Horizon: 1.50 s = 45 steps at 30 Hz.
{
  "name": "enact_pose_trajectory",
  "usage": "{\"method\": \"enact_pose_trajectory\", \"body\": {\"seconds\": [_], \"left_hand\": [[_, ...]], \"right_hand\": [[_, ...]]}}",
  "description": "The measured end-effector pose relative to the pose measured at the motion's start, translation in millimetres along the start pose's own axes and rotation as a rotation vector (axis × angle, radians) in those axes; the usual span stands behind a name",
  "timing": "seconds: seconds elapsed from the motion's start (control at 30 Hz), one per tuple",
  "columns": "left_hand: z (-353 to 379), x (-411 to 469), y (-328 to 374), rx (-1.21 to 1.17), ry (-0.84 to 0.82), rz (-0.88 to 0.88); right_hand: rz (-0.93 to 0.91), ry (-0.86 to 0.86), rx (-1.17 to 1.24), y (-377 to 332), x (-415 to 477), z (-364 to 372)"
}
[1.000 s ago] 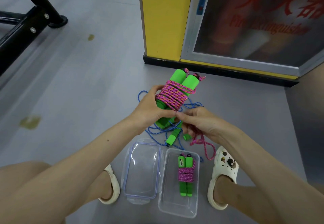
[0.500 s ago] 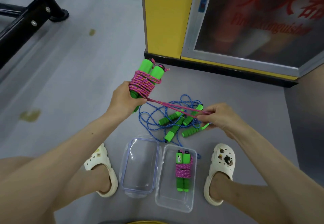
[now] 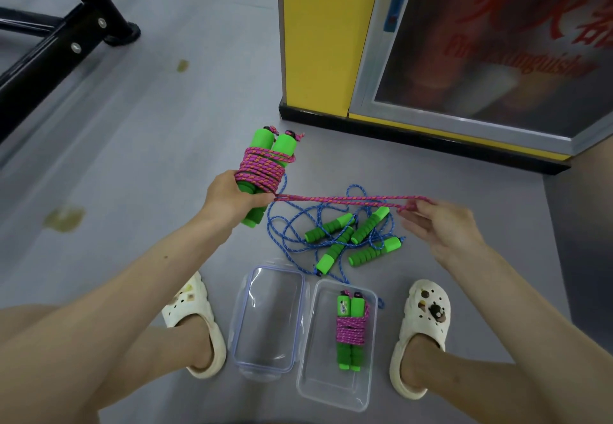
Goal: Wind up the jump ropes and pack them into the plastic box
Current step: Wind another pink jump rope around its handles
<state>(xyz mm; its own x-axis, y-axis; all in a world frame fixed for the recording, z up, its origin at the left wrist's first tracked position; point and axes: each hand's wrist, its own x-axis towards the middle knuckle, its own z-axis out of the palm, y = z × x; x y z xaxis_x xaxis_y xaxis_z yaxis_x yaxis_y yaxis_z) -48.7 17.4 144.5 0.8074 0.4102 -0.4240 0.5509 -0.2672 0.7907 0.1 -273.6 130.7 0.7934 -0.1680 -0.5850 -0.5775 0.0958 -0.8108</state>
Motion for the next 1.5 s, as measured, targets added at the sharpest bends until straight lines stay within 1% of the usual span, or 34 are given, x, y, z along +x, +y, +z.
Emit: {"method": "enact_pose_trajectory", "body": {"seconds": [0.07,0.1,0.13,0.27,0.37,0.4,0.53,0.6,0.73,0.93,1.0,1.07,1.1,1.17,1.2,1.27,1.33,1.4,1.43,1.5], "left_hand": [[2,-1,0,0.001,-0.002,-0.006],[2,-1,0,-0.001,0.004,-0.010],[1,-1,0,-0.020,0.006,-0.019],[2,-1,1,-0.118,-0.007,-0.056],[5,-3,1,-0.135,-0.004,-0.050],[6,-2,1,-0.131,0.001,-0.043],[2,4,4,-0.132,0.063,-0.003],[0,8,4,-0.174,0.070,-0.019],[2,6,1,-0.110,0.066,-0.016],[-4,9,0,-0.104,0.114,0.000],[-3,8,0,-0.112,0.106,-0.006],[0,7,-2,-0.093,0.086,-0.010],[2,6,-2,-0.075,0.078,-0.006],[5,5,-1,-0.065,0.069,0.005],[6,6,0,-0.067,0.069,0.012],[5,6,1,-0.050,0.088,0.041],[2,10,1,-0.038,0.125,0.053],[-2,12,0,-0.081,0.141,0.028],[-3,13,0,-0.108,0.136,0.011],[-2,12,-1,-0.110,0.113,-0.010]], "right_hand": [[0.090,-0.078,0.313,-4,0,2],[0.121,-0.095,0.403,-5,0,2],[0.137,-0.095,0.433,-5,0,1],[0.149,-0.046,0.354,-4,-2,-3],[0.158,-0.081,0.421,-8,-6,-3],[0.153,-0.114,0.408,-10,-8,-2],[0.060,-0.331,0.170,-19,-18,1],[0.019,-0.397,0.054,-23,-23,1],[-0.152,-0.348,-0.390,-33,-28,-2],[-0.307,-0.414,-0.938,-34,-29,-9],[-0.328,-0.362,-1.058,-32,-29,-8],[-0.359,-0.264,-1.092,-31,-28,-6],[-0.376,-0.217,-1.046,-31,-29,-4],[-0.371,-0.158,-0.878,-34,-30,-5],[-0.338,-0.167,-0.788,-36,-29,-7],[-0.222,-0.251,-0.613,-39,-28,-12],[-0.105,-0.318,-0.364,-41,-24,-17],[-0.060,-0.319,-0.077,-42,-21,-22],[-0.055,-0.306,-0.004,-42,-20,-23],[-0.035,-0.252,0.051,-39,-17,-23]]}}
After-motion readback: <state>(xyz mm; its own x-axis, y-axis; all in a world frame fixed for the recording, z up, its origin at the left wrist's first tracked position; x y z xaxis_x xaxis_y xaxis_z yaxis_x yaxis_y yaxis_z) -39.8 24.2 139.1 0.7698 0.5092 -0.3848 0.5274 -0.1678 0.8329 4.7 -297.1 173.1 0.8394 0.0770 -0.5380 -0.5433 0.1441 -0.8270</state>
